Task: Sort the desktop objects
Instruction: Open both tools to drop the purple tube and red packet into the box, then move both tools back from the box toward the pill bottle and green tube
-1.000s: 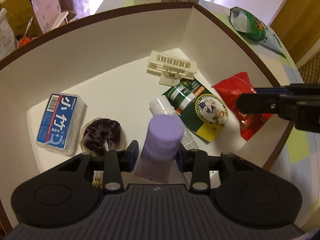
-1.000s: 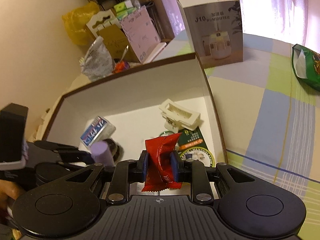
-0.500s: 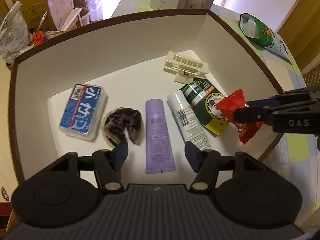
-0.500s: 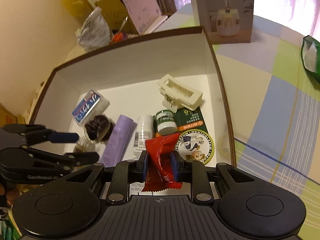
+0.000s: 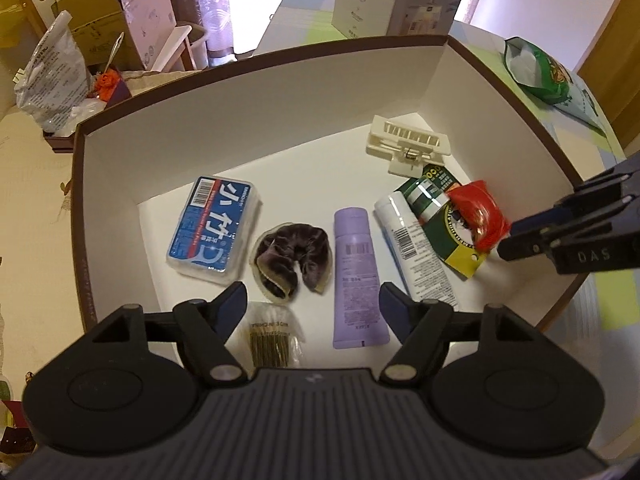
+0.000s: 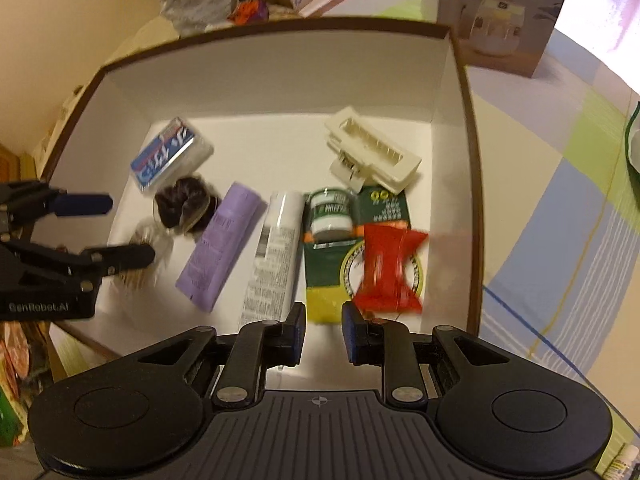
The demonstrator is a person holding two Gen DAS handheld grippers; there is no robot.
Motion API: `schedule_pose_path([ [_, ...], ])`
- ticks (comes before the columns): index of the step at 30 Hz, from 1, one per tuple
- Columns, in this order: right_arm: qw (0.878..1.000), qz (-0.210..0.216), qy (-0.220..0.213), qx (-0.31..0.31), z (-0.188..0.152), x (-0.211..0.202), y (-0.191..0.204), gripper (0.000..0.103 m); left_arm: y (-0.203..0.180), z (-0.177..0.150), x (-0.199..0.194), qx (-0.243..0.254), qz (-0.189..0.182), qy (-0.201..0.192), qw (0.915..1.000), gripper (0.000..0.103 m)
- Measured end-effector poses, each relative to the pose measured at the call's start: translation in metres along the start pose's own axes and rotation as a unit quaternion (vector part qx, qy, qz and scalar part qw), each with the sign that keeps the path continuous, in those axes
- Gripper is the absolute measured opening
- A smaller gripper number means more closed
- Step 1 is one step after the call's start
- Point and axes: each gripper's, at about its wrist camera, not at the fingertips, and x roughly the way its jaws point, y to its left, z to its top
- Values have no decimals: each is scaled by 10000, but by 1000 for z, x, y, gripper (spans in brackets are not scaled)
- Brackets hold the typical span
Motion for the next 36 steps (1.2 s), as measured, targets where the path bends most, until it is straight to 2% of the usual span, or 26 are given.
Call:
schedule_pose_path([
  [7,9996,-103,271,65,-2,5,5,30,-2,-2,-3,12,128,36,9999,80],
  [8,9995,-103,297,91,-2,6,5,39,-2,-3,-3,12,153,41,9999,82],
  [10,9994,179,268,89,-2,4,8,72,-3,-3,-5,24,200,42,9998,86],
  [11,9992,314,252,85,-2,3,10,78,-4,-3,-6,26,229,44,9997,87],
  [12,9995,236,220,7,-1,2,15,83,-4,-3,-6,21,254,47,9997,89],
  [22,9999,-125,23,-99,-3,-7,30,84,-1,-6,-21,-102,396,-23,9992,95],
  [23,9998,-150,2,-114,-4,-8,32,85,-2,-6,-23,-103,399,-34,9991,95],
  [24,9997,-184,-53,-145,-5,-9,34,96,-2,-6,-24,-103,399,-44,9991,95],
  [25,9996,-217,-107,-175,-6,-11,36,102,-3,-6,-26,-100,396,-52,9992,95],
  [36,9985,-296,-459,-83,-22,-32,43,102,-11,-9,-44,-85,512,-219,9984,96],
])
